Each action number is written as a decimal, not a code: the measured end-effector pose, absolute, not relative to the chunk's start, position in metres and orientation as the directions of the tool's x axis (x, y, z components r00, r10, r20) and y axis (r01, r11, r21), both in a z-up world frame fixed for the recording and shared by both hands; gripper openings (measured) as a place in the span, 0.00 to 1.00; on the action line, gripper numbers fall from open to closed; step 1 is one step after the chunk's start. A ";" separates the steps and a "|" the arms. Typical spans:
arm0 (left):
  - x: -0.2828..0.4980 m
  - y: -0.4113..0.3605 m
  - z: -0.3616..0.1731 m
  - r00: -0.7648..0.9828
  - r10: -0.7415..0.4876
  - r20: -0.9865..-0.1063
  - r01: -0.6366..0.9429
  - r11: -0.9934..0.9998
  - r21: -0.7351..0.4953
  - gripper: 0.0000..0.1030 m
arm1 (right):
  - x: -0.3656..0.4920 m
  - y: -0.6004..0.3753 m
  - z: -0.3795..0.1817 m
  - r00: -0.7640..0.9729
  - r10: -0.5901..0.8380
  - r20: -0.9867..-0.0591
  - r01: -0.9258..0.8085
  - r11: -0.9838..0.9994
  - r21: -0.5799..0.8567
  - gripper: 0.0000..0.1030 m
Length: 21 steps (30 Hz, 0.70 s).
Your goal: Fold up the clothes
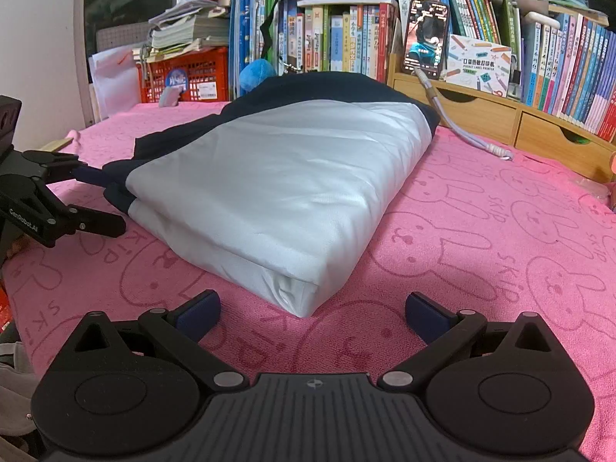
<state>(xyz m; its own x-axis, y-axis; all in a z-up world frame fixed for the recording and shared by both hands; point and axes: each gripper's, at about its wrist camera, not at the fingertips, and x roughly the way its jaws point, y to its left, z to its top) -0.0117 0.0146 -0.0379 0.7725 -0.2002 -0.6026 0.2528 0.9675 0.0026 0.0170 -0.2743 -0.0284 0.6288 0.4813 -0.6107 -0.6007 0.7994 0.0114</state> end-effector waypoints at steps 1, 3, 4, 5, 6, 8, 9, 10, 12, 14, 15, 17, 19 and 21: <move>-0.012 0.015 -0.038 0.773 -0.199 -0.602 0.252 0.968 0.003 1.00 | 0.017 -0.274 -0.028 0.629 0.481 -0.611 -0.601 0.799 0.011 1.00; -0.012 0.015 -0.038 0.774 -0.198 -0.602 0.250 0.968 0.003 1.00 | 0.017 -0.275 -0.028 0.629 0.482 -0.610 -0.601 0.799 0.011 1.00; -0.012 0.014 -0.038 0.775 -0.196 -0.601 0.248 0.969 0.003 1.00 | 0.017 -0.275 -0.028 0.629 0.481 -0.610 -0.601 0.800 0.011 1.00; -0.013 0.014 -0.039 0.776 -0.194 -0.600 0.245 0.970 0.003 1.00 | 0.017 -0.275 -0.028 0.629 0.481 -0.610 -0.600 0.800 0.012 1.00; -0.013 0.014 -0.039 0.777 -0.192 -0.600 0.242 0.970 0.003 1.00 | 0.017 -0.275 -0.028 0.629 0.481 -0.610 -0.600 0.800 0.012 1.00; -0.013 0.014 -0.039 0.777 -0.191 -0.599 0.241 0.970 0.003 1.00 | 0.017 -0.275 -0.029 0.629 0.482 -0.610 -0.601 0.799 0.012 1.00; -0.013 0.014 -0.039 0.777 -0.191 -0.599 0.241 0.971 0.004 1.00 | 0.017 -0.275 -0.029 0.629 0.482 -0.610 -0.601 0.799 0.012 1.00; -0.013 0.014 -0.039 0.778 -0.190 -0.599 0.240 0.971 0.004 1.00 | 0.017 -0.275 -0.029 0.629 0.482 -0.610 -0.601 0.799 0.012 1.00; -0.013 0.014 -0.039 0.778 -0.189 -0.600 0.239 0.971 0.004 1.00 | 0.017 -0.275 -0.029 0.629 0.482 -0.610 -0.601 0.799 0.012 1.00; -0.014 0.013 -0.039 0.778 -0.189 -0.599 0.239 0.971 0.004 1.00 | 0.017 -0.276 -0.029 0.628 0.483 -0.610 -0.602 0.798 0.012 1.00; -0.014 0.013 -0.039 0.778 -0.189 -0.599 0.239 0.971 0.004 1.00 | 0.017 -0.276 -0.029 0.628 0.483 -0.610 -0.602 0.798 0.012 1.00; -0.014 0.013 -0.039 0.778 -0.190 -0.598 0.238 0.971 0.001 1.00 | 0.017 -0.275 -0.029 0.629 0.483 -0.610 -0.602 0.799 0.012 1.00; -0.014 0.014 -0.039 0.779 -0.192 -0.597 0.238 0.971 -0.002 1.00 | 0.017 -0.275 -0.029 0.629 0.482 -0.610 -0.601 0.799 0.012 1.00; -0.015 0.014 -0.039 0.780 -0.192 -0.595 0.235 0.972 -0.005 1.00 | 0.017 -0.275 -0.029 0.629 0.482 -0.610 -0.600 0.800 0.012 1.00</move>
